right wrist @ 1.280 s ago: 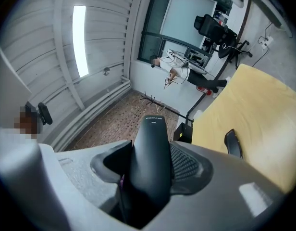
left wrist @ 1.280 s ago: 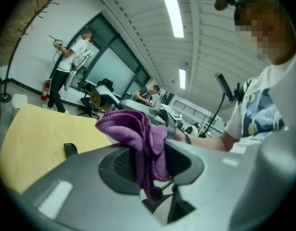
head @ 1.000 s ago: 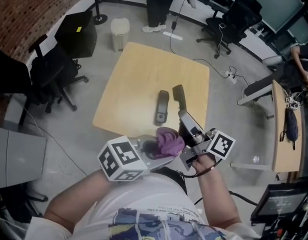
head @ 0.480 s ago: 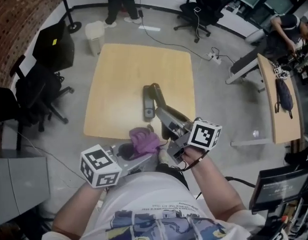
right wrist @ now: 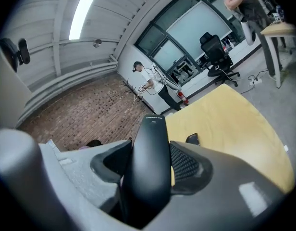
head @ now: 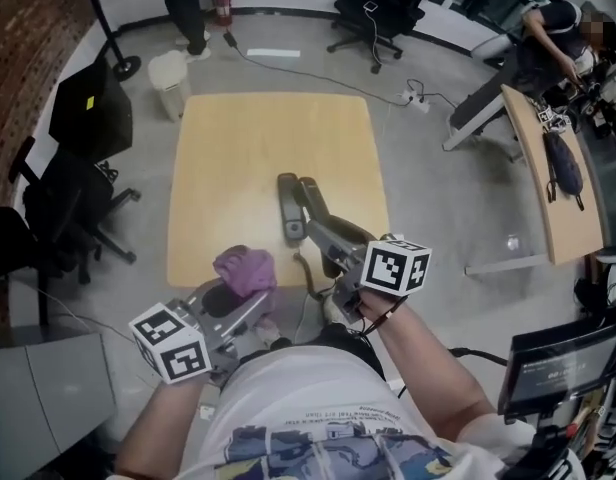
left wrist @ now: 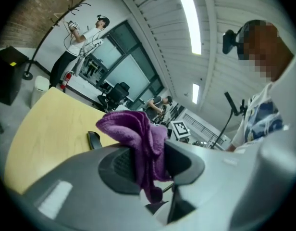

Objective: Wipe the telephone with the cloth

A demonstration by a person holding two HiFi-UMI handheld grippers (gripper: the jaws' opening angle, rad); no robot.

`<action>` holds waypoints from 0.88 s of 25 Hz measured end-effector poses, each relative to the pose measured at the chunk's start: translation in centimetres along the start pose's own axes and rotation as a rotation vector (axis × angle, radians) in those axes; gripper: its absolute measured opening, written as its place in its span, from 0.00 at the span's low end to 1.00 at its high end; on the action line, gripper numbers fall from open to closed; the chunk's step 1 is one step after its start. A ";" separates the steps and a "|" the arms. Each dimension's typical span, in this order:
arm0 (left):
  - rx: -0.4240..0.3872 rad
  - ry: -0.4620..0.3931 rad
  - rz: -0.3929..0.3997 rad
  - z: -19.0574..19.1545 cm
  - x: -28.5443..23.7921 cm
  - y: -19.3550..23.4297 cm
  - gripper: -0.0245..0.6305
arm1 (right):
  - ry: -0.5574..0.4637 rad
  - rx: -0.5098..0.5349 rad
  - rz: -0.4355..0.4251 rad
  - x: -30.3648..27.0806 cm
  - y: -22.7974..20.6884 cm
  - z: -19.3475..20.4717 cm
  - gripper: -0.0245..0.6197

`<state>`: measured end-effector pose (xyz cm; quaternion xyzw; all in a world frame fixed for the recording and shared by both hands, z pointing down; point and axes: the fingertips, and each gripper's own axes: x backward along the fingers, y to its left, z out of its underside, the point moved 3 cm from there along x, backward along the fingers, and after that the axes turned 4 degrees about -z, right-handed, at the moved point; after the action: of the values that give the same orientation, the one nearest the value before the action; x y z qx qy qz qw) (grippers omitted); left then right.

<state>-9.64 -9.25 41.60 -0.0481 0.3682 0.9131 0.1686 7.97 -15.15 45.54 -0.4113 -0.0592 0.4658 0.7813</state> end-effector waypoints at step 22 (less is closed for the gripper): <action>0.039 0.019 -0.054 0.3 2.3 4.2 0.26 | 0.095 0.122 0.399 -7.3 -8.8 3.5 0.42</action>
<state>-13.25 -11.27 44.08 -0.0637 0.3860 0.9003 0.1907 8.21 -20.71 56.12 -0.3883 0.0888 0.5940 0.6989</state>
